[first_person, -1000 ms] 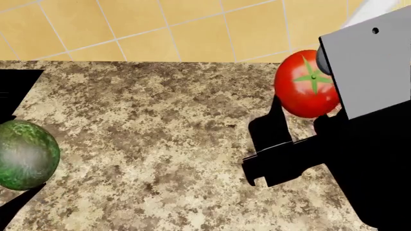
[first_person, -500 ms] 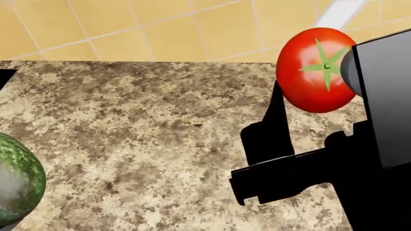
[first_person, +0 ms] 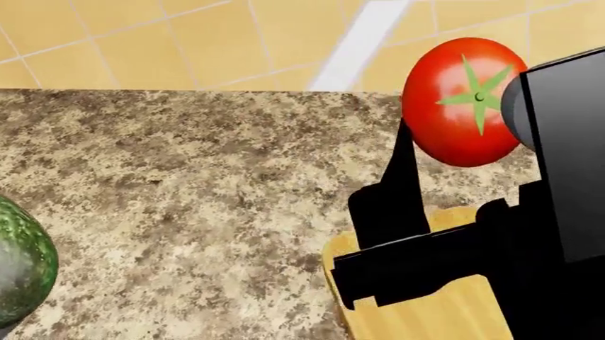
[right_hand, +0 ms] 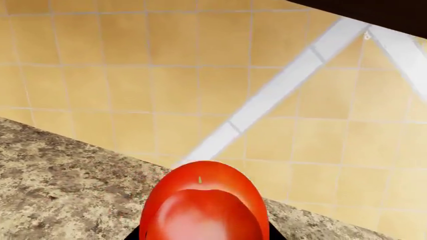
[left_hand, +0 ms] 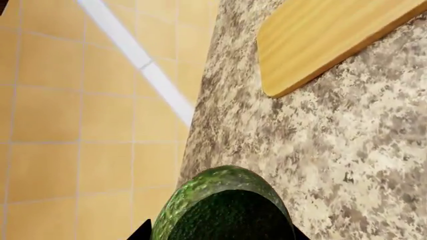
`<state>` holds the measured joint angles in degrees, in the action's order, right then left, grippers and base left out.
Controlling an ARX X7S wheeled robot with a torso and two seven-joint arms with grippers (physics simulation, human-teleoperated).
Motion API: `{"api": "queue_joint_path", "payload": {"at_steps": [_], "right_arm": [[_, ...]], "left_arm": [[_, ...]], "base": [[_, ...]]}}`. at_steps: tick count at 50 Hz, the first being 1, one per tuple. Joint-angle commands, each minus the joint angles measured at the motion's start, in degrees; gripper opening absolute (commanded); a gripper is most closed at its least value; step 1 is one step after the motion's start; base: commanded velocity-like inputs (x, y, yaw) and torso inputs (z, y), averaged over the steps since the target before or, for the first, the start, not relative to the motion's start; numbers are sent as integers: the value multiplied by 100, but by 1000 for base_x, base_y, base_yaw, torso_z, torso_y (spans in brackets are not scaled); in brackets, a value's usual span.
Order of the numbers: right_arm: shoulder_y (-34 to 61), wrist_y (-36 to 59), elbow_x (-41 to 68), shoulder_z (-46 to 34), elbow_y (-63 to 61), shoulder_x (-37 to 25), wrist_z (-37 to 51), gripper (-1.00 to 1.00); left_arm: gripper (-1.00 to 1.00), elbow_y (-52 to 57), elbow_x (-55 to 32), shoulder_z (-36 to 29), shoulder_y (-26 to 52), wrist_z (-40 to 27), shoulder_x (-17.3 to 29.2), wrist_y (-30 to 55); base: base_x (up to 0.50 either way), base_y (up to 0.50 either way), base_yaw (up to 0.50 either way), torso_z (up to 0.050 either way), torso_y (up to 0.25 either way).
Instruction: Place the avocado, onion, tomato and bell pepper on the cutting board.
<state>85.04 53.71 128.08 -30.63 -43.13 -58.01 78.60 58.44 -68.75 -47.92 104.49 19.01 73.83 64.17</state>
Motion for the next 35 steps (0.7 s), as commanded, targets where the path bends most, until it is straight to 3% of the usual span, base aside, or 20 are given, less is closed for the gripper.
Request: {"api": "queue_joint_path", "payload": {"at_steps": [1,22,35], "right_arm": [[116,149,-125,97,-2,190,-174,-100],[57,182,-249,-39,74,318,-295,-100],[18,1030,-607,-157,1770,617,-2124,-100]], "left_arm": [[-100,-75,213,125,-14,157,-29,-146],[-100,-16,374,-1,-221,139,125,-358],[-100,-134,689,-124,-257,304,10,-401]], "base": [[0,-500,0,0,0],[0,-438,0,0,0],[0,0,0,0,1]]}}
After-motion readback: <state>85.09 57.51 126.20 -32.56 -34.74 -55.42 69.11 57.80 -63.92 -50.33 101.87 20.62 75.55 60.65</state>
